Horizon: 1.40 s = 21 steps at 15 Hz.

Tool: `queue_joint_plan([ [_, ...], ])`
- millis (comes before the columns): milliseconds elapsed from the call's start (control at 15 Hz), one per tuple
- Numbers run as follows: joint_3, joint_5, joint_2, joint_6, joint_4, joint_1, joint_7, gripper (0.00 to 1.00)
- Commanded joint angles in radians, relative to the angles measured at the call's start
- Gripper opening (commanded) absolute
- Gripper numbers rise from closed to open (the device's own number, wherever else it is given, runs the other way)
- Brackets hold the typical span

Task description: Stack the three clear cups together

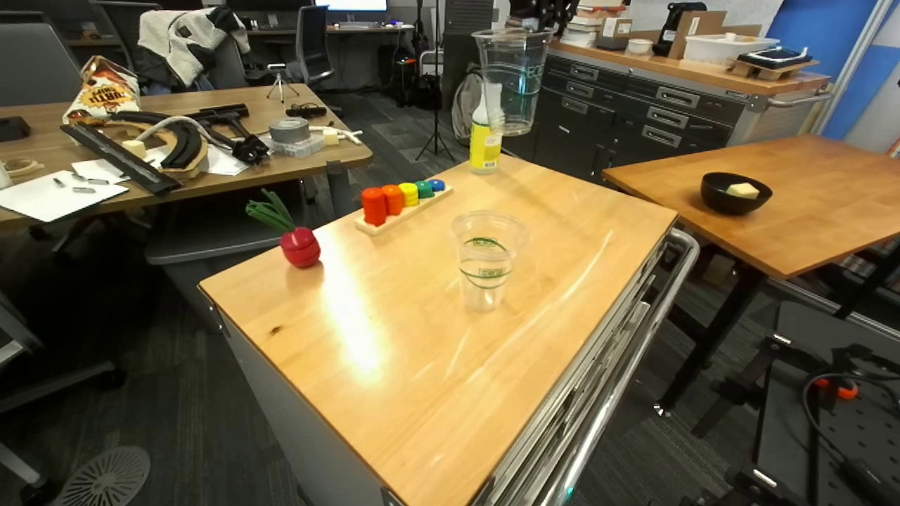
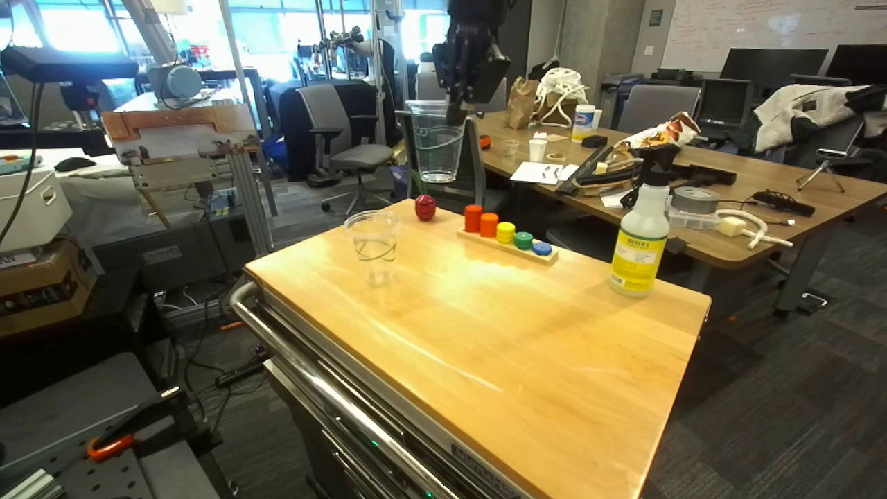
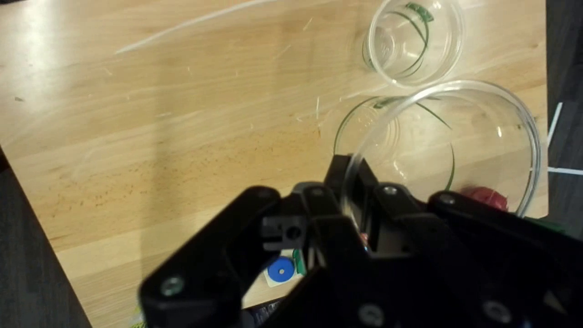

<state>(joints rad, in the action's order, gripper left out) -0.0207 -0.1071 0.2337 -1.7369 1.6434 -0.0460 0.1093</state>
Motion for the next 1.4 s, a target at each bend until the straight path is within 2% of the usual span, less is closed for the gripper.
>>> queue_joint_plan([
  [0,0.016,-0.026,-0.145,-0.031,0.187,0.018,-0.051,0.01],
  [400,0.054,-0.022,-0.212,-0.142,0.334,0.063,-0.075,0.01],
  [1067,0.088,-0.004,-0.169,-0.243,0.409,0.106,-0.092,0.01],
  [1333,0.091,-0.009,-0.136,-0.278,0.397,0.107,-0.113,0.01],
])
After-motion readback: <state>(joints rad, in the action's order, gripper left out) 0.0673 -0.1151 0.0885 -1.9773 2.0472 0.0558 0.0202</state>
